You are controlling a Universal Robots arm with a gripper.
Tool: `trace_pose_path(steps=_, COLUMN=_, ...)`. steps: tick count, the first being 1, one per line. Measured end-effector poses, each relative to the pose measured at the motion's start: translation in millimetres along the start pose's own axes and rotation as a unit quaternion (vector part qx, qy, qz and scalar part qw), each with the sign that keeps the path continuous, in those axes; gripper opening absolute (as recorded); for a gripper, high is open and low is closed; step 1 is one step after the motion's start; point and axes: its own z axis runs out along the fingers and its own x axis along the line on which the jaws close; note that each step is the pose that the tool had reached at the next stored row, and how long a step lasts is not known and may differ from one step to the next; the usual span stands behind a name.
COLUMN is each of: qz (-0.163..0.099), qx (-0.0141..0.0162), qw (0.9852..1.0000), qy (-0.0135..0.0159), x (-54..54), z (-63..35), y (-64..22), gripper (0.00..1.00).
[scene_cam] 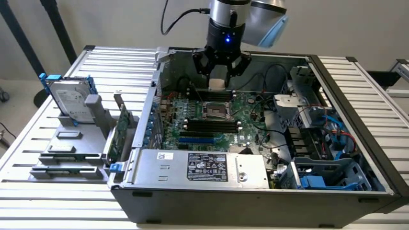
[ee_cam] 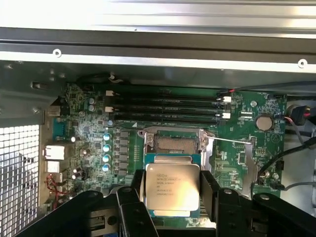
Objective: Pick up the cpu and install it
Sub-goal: 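Pick up the cpu and move it towards the insertion slot, then place the cpu into insertion slot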
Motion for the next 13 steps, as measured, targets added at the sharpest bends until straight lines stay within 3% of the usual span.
trace_pose_path(steps=13, qz=0.0, qx=0.0, qw=1.0, qy=0.0004, x=-1.1, z=3.4, y=-0.2, gripper=0.55)
